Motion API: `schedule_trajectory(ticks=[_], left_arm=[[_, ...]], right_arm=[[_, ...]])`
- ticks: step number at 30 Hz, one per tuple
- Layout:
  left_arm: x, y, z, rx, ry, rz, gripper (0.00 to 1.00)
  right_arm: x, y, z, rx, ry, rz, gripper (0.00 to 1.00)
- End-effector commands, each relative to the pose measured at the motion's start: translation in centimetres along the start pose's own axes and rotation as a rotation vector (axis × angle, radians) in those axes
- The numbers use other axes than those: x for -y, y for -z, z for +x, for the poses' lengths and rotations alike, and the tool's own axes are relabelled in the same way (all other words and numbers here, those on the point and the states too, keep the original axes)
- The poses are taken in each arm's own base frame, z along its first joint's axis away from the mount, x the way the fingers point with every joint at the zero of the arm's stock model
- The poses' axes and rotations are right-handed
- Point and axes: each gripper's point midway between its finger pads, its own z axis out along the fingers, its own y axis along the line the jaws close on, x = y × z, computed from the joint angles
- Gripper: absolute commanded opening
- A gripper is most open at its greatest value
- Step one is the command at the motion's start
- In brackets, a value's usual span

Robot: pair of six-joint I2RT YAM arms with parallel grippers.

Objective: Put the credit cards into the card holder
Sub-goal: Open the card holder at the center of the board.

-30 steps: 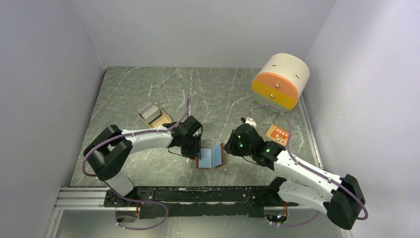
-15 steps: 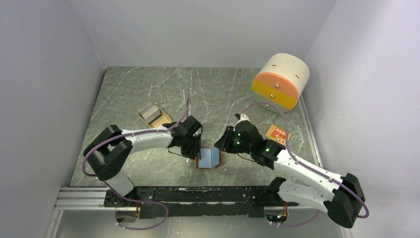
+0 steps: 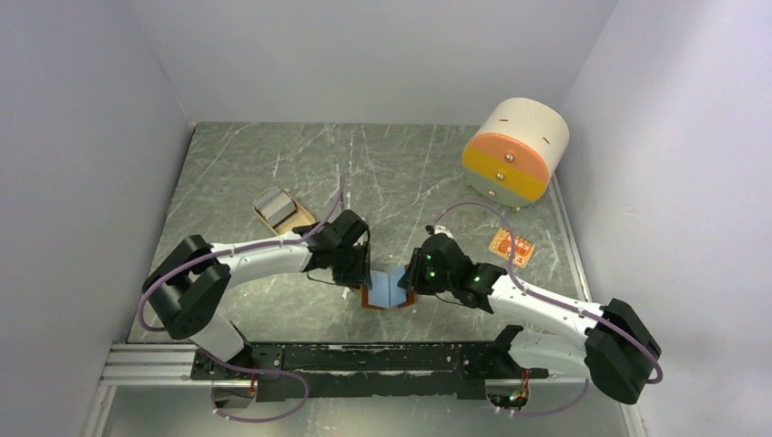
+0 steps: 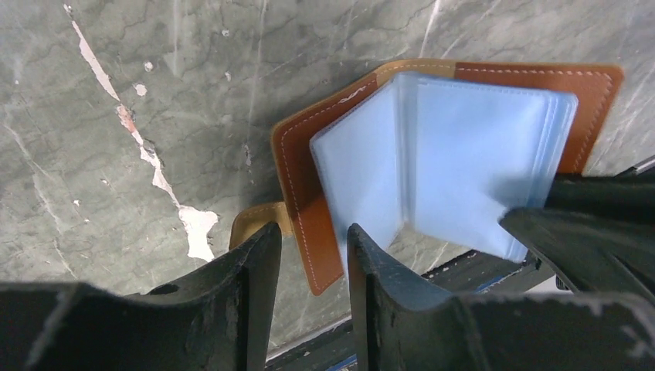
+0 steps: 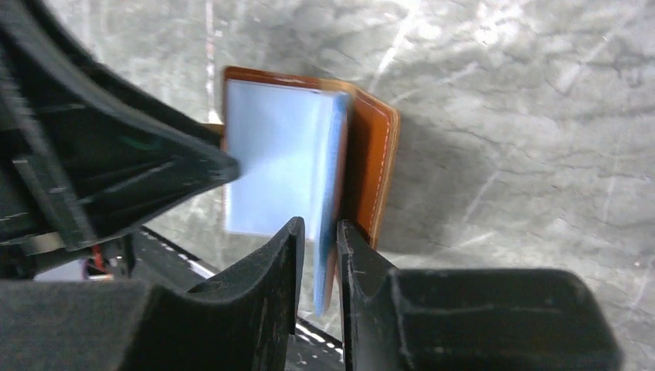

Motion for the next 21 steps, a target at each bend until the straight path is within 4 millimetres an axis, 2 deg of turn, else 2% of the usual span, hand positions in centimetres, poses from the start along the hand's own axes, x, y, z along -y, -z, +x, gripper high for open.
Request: schedule_trajectory(ticks=[1, 8, 13, 21], left_arm=[[0.6, 0.5, 0.3, 0.007, 0.009, 0.042, 0.43], [0.5, 0.4, 0.3, 0.010, 0.009, 0.043, 0.43], [1.5, 0.6, 0.2, 0.016, 0.006, 0.097, 0.43], [2.7, 0.6, 0.4, 0.012, 0.003, 0.179, 0.45]], right_arm=[[1.9, -0.7, 0.9, -0.002, 0.009, 0.054, 0.26], [3.4, -1.2, 1.7, -0.006, 0.013, 0.093, 0.24], [4.4, -1.3, 2.1, -0.004, 0.013, 0.126, 0.23], [4.7, -1.2, 2.3, 0.007, 0.009, 0.113, 0.23]])
